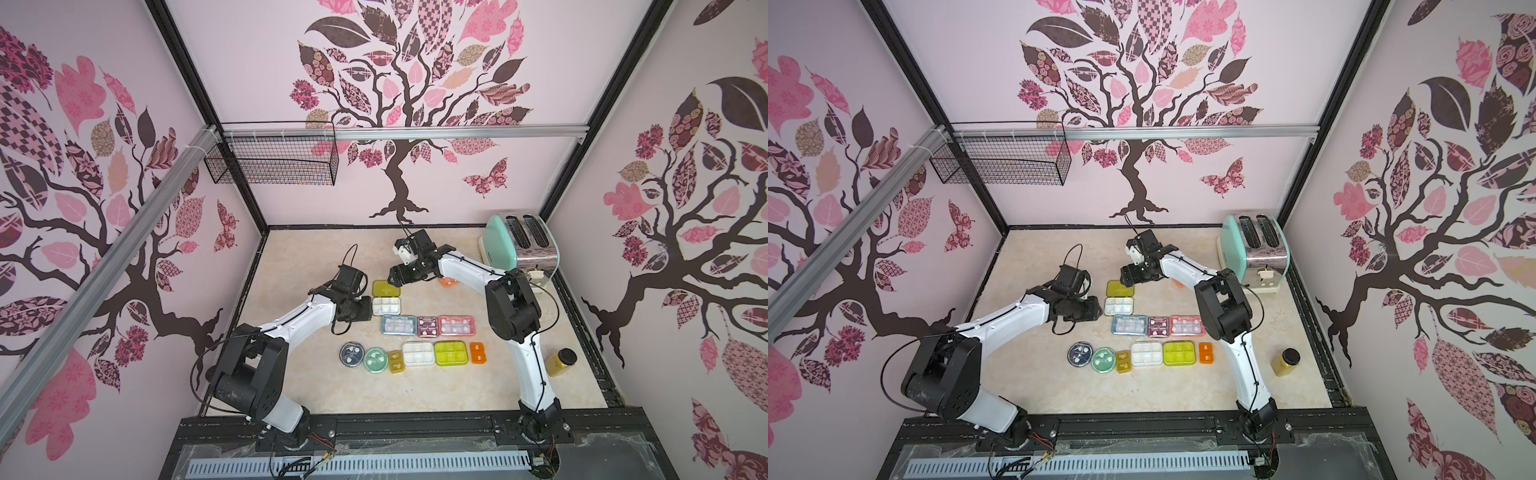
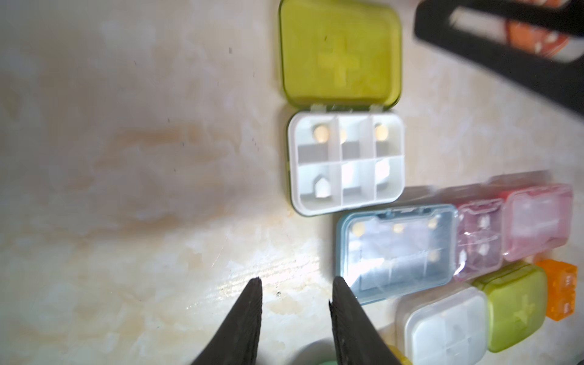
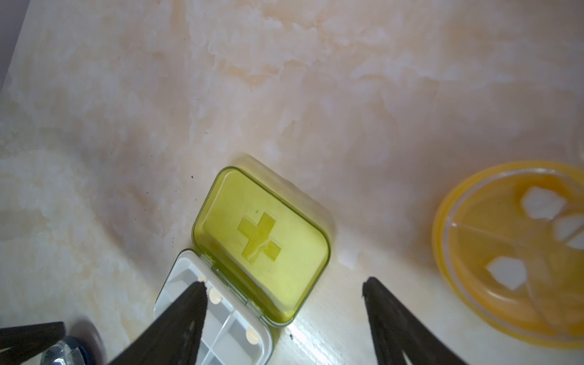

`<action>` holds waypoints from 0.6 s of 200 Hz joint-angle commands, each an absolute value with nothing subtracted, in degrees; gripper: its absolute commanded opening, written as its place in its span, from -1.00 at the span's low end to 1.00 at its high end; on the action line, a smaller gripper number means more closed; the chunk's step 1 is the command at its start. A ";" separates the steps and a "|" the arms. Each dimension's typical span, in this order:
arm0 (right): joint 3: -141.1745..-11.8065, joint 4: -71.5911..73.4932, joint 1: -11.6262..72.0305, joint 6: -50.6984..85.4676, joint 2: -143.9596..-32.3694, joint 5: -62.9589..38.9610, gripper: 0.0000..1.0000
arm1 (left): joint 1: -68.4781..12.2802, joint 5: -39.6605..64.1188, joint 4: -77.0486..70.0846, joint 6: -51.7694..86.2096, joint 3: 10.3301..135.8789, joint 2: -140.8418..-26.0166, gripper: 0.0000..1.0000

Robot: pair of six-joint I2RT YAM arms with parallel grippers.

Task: Close pillboxes
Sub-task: Close the lid on the pillbox.

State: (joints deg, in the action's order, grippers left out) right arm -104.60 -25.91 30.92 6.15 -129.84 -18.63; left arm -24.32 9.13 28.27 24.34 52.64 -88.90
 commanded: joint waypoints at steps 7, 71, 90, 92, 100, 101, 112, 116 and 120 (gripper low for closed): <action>-107.68 -27.11 30.45 5.63 -132.29 -21.73 0.63 | -24.65 12.85 24.06 25.59 49.91 -90.07 -0.25; -109.78 -26.37 30.42 5.54 -136.47 -25.13 0.61 | -24.70 11.23 20.80 25.44 49.42 -94.36 -0.32; -110.04 -26.46 30.41 5.50 -137.09 -25.64 0.60 | -24.70 10.06 20.75 25.23 50.33 -95.94 -0.34; -110.04 -26.37 30.41 5.51 -137.15 -25.77 0.60 | -24.70 9.96 20.74 25.23 50.40 -96.12 -0.34; -110.10 -26.37 30.45 5.60 -137.33 -26.05 0.58 | -24.70 9.47 20.57 25.31 50.70 -96.84 -0.35; -110.16 -26.37 30.43 5.61 -137.39 -26.07 0.58 | -24.70 9.39 20.57 25.31 50.70 -96.94 -0.35; -110.29 -26.32 30.42 5.69 -137.71 -26.68 0.56 | -24.65 8.76 20.40 25.44 51.23 -97.89 -0.37; -110.37 -26.28 30.41 5.71 -137.79 -26.79 0.55 | -24.61 8.66 20.24 25.49 51.42 -98.20 -0.37; -110.47 -26.28 30.41 5.80 -137.94 -26.97 0.54 | -24.61 8.62 20.17 25.49 51.60 -98.63 -0.38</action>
State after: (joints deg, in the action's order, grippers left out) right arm -108.64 -25.28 30.59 5.98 -136.29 -25.12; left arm -24.49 10.68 21.06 25.50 50.68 -95.88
